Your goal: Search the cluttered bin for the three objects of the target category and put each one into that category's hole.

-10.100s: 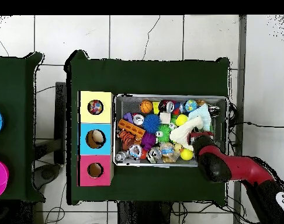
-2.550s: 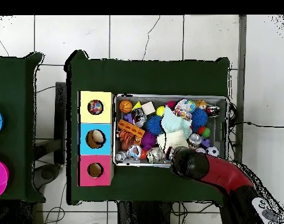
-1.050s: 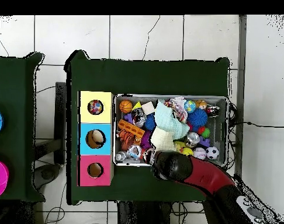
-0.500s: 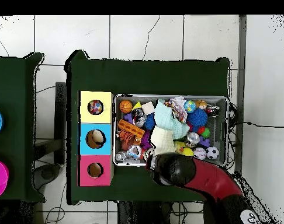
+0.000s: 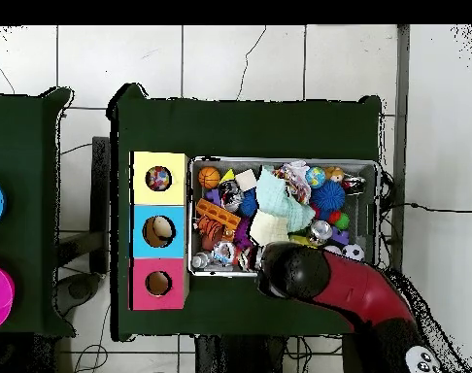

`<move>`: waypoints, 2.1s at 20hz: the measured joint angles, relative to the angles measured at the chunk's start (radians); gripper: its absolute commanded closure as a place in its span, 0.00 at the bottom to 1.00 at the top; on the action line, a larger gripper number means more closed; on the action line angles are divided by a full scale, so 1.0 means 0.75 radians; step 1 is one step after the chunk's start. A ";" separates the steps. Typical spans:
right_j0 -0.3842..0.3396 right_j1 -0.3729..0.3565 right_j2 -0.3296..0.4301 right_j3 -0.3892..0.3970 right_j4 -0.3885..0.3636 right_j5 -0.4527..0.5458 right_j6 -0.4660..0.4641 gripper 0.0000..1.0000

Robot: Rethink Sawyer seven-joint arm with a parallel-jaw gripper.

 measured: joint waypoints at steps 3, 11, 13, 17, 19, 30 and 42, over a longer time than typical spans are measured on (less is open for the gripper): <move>-0.003 0.000 0.000 -0.058 -0.028 0.000 0.000 0.00; -0.039 0.002 0.009 -0.134 -0.073 -0.005 0.000 0.00; -0.065 0.017 0.021 -0.153 -0.094 -0.038 0.000 0.00; -0.102 0.060 0.048 -0.192 -0.147 -0.142 0.000 0.00; -0.117 0.092 0.066 -0.222 -0.189 -0.221 0.000 0.00; -0.160 0.186 0.161 -0.306 -0.298 -0.366 0.000 0.00; -0.187 0.266 0.221 -0.350 -0.383 -0.419 0.000 0.00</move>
